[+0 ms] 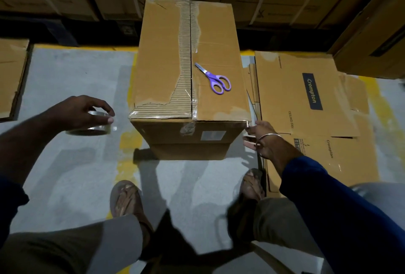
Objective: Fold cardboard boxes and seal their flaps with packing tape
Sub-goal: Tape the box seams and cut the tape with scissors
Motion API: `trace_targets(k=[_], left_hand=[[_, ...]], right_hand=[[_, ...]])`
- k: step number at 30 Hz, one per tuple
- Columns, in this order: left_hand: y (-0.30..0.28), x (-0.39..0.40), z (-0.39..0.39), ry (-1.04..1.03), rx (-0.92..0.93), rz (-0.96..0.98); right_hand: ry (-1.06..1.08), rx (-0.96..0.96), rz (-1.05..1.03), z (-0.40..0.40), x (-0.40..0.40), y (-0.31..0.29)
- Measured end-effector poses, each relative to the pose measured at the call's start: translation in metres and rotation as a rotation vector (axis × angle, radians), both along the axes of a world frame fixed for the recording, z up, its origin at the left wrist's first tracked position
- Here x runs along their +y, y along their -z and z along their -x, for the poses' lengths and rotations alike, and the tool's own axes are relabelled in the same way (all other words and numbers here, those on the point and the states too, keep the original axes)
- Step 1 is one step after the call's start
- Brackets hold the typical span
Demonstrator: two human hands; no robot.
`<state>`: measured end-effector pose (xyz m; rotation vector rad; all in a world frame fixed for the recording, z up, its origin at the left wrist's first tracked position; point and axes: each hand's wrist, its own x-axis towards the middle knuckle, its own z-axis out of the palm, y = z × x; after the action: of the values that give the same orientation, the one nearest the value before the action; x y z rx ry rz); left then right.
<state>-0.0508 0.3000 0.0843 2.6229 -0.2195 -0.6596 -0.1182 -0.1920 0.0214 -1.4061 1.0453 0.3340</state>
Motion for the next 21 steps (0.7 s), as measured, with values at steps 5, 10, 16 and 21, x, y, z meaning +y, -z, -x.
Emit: trace_targets(k=[5,10,16,21], left_hand=[[0.001,0.001,0.000,-0.021,-0.033,-0.017],[-0.002,0.003,0.000,-0.035,-0.064,-0.004],[0.000,0.007,0.001,-0.074,-0.068,0.012],[0.004,0.009,0.001,-0.077,-0.062,0.032]], right_hand=[[-0.142,-0.289,0.770,0.022,-0.002,-0.006],[-0.795,-0.551,1.005,0.060,0.052,-0.020],[-1.071,-0.487,1.234,0.067,0.114,-0.018],[-1.224,-0.568,1.213,0.048,0.180,-0.027]])
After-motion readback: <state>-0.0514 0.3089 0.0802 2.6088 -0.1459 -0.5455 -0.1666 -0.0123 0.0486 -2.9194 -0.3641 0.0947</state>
